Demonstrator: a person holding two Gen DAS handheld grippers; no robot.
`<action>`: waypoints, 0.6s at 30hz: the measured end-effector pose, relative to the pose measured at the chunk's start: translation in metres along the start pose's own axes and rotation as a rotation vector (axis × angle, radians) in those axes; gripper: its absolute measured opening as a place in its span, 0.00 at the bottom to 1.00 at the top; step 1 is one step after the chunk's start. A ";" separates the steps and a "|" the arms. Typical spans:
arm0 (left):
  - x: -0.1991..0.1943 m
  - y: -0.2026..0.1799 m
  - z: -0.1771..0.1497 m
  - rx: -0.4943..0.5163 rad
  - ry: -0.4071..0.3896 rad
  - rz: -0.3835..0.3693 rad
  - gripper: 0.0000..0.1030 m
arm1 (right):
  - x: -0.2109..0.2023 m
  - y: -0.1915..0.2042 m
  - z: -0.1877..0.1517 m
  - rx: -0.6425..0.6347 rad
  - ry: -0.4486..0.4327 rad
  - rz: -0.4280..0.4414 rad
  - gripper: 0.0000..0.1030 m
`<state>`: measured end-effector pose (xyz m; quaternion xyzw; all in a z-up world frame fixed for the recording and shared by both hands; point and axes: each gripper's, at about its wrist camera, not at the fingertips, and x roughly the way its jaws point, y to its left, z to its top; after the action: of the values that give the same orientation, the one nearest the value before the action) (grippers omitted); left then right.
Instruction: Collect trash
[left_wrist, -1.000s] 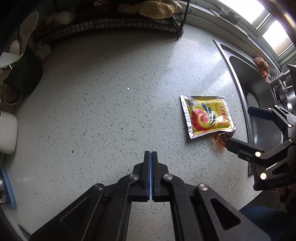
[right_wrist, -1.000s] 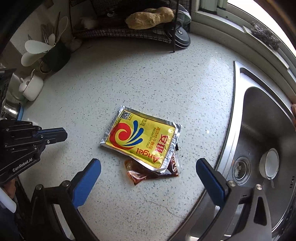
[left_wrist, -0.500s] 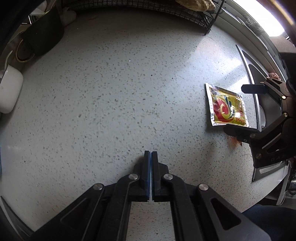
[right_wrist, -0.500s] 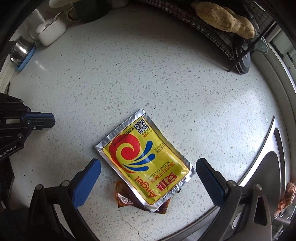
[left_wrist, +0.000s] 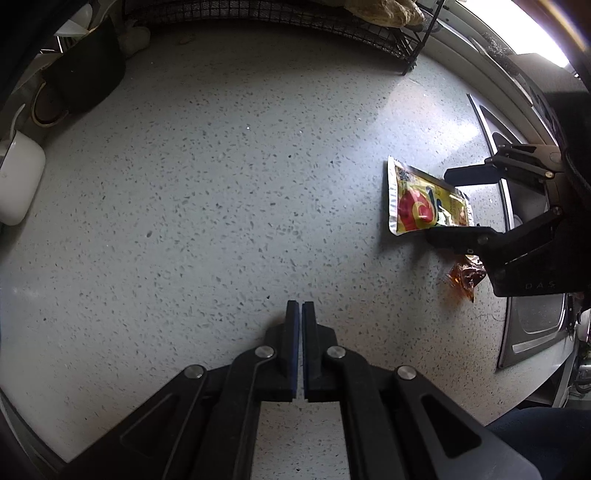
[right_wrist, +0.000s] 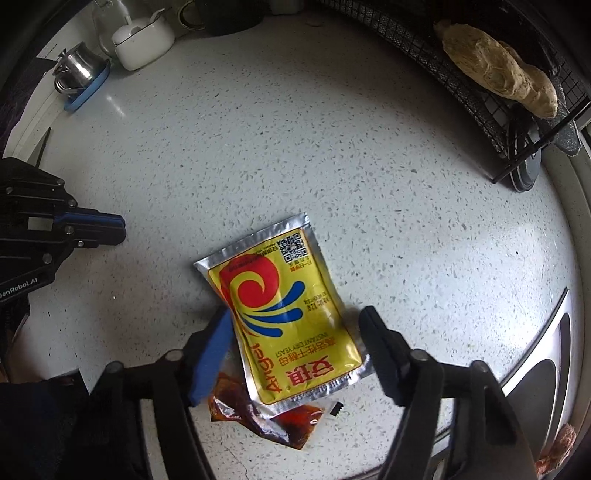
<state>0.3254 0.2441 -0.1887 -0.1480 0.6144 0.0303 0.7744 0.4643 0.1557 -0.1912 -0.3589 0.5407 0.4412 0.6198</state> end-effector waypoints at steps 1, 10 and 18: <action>0.000 -0.001 -0.001 -0.005 0.002 -0.006 0.01 | 0.002 -0.001 0.000 -0.001 0.000 -0.002 0.59; -0.006 -0.010 0.005 0.008 0.007 0.006 0.01 | -0.001 0.007 -0.003 0.057 -0.071 -0.041 0.32; -0.006 -0.063 0.023 0.175 0.025 -0.027 0.04 | -0.048 -0.004 -0.051 0.317 -0.163 -0.131 0.32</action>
<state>0.3599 0.1907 -0.1662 -0.0882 0.6221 -0.0357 0.7771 0.4487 0.0996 -0.1524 -0.2543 0.5271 0.3366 0.7377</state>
